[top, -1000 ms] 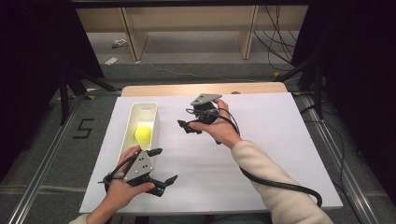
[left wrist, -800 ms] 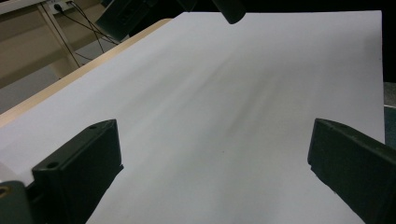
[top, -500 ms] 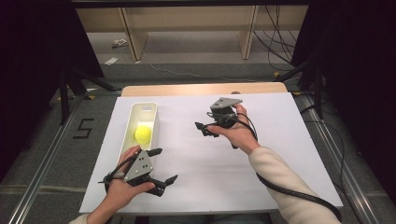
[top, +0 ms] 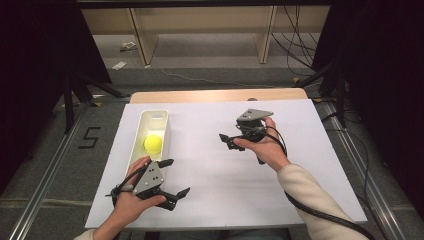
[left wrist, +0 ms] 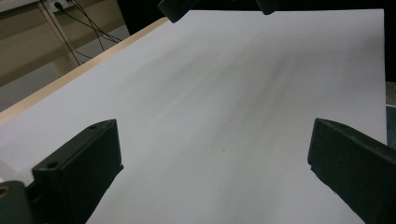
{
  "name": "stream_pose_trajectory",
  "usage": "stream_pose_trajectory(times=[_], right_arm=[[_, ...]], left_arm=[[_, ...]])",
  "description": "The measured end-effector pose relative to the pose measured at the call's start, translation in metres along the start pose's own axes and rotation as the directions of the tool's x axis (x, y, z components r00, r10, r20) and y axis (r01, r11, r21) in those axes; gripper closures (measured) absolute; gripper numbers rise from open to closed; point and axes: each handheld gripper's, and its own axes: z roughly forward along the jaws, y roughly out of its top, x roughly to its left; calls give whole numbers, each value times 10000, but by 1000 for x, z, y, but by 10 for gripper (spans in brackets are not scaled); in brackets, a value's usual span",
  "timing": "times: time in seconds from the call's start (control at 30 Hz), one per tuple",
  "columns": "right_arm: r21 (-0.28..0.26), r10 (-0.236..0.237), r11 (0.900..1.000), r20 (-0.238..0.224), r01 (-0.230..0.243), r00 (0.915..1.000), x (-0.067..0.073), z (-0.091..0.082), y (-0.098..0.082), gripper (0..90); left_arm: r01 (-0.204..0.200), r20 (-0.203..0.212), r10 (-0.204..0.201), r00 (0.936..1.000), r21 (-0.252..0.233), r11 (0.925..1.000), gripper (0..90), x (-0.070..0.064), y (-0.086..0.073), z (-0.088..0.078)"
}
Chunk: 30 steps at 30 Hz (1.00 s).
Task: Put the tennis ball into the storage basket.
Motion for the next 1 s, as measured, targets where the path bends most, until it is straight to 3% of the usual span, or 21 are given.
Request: stream_pose_trajectory(times=[0.73, 1.0], right_arm=[[-266, 417, 9988, 621, -402, 9972, -18, -45, -31, 158], [-92, 174, 9998, 776, -167, 9968, -18, -56, -43, 157]], left_arm=[[-61, -6, 61, 10000, 29, 10000, 22, 0, 0, 0], [-30, -21, 30, 10000, 19, 10000, 22, 0, 0, 0]])
